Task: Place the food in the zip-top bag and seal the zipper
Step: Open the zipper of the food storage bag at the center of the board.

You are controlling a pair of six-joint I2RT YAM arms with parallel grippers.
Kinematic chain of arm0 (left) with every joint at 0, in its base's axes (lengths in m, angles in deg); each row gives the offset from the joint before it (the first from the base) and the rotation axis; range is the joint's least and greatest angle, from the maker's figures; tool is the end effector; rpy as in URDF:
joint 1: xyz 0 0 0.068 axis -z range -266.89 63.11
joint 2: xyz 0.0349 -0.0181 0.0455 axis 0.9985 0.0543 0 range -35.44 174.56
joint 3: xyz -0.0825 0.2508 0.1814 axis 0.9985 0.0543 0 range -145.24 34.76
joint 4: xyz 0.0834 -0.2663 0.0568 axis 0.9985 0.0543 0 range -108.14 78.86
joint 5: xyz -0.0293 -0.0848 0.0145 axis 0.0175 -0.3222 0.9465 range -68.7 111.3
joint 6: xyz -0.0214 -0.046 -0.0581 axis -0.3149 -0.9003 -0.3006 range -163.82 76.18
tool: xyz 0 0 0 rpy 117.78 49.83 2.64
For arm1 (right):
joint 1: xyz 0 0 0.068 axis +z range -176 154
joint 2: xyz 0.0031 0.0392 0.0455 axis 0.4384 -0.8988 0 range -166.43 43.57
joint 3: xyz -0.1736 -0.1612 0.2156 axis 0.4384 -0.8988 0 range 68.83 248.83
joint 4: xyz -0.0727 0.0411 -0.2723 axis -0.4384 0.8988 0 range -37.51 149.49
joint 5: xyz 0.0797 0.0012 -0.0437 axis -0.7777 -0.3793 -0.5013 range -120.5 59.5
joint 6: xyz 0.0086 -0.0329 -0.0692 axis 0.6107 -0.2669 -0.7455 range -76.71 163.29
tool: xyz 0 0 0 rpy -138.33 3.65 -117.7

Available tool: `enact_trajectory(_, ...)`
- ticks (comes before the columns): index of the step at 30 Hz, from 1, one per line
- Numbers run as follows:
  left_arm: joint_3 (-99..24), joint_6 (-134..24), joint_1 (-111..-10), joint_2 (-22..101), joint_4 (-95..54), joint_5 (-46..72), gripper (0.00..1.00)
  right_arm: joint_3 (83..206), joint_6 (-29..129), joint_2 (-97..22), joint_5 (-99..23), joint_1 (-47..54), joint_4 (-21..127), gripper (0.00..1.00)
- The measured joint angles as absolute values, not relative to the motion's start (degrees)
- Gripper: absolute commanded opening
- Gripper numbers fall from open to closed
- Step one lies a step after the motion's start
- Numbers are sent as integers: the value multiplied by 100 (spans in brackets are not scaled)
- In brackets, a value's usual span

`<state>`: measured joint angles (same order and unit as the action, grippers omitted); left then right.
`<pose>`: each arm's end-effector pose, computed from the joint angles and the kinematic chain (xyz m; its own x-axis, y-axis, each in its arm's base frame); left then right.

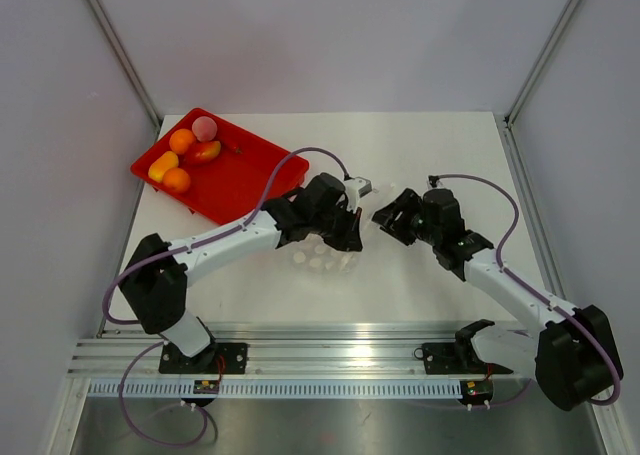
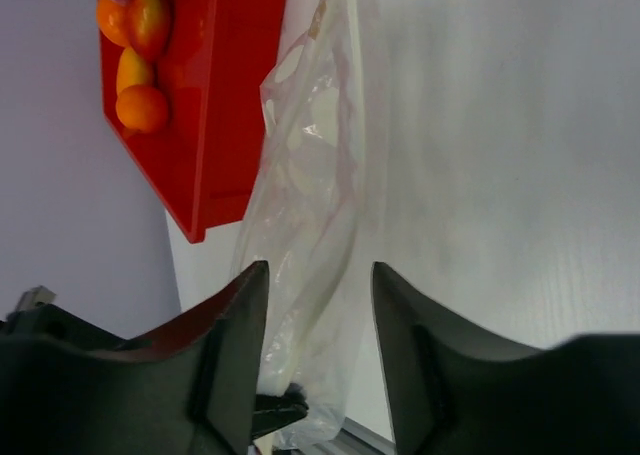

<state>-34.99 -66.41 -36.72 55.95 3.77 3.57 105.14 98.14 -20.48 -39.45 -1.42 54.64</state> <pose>0.2404 -0.3194 0.2885 -0.7428 0.3192 -0.5885 0.6363 0.6099 -0.4723 0.2414 0.1217 0.2532 -0.6972 0.5693 -0.4358 0.0635 0.6545 0.7534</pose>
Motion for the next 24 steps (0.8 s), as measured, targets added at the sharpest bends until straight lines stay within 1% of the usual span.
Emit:
enact_trajectory(2, -3447, -6641, -3674, 5578, 368, 357, 0, 10539, 9827, -2057, -4002, -144, 5394, 29)
enact_trajectory(3, -3425, -6641, -3676, 5569, 364, 357, 6, 10545, 9851, -2070, -4033, -144, 5374, 20)
enact_trajectory(4, -3410, -6638, -3676, 5567, 359, 359, 14, 10547, 9867, -2085, -4063, -146, 5363, 4)
enact_trajectory(5, -3410, -6632, -3676, 5567, 359, 361, 27, 10547, 9860, -2103, -4074, -146, 5361, 0)
enact_trajectory(6, -3410, -6619, -3676, 5567, 355, 361, 36, 10547, 9882, -2118, -4076, -146, 5372, 0)
enact_trajectory(7, -3410, -6623, -3676, 5562, 351, 363, 42, 10547, 9897, -2122, -4070, -149, 5407, 0)
enact_trajectory(8, -3410, -6627, -3678, 5560, 346, 361, 46, 10552, 9882, -2122, -4059, -149, 5453, 0)
enact_trajectory(9, -3410, -6636, -3689, 5551, 346, 359, 55, 10563, 9854, -2120, -4048, -151, 5529, 0)
enact_trajectory(11, -3410, -6625, -3704, 5534, 342, 354, 60, 10593, 9751, -2094, -4004, -151, 5671, 0)
enact_trajectory(18, -3541, -6641, -3783, 5527, 342, 302, 61, 11111, 9279, -1810, -3854, -151, 6244, 0)
enact_trajectory(24, -4026, -6686, -3787, 5630, 296, 151, 58, 11618, 8984, -1766, -3854, -151, 6559, 0)
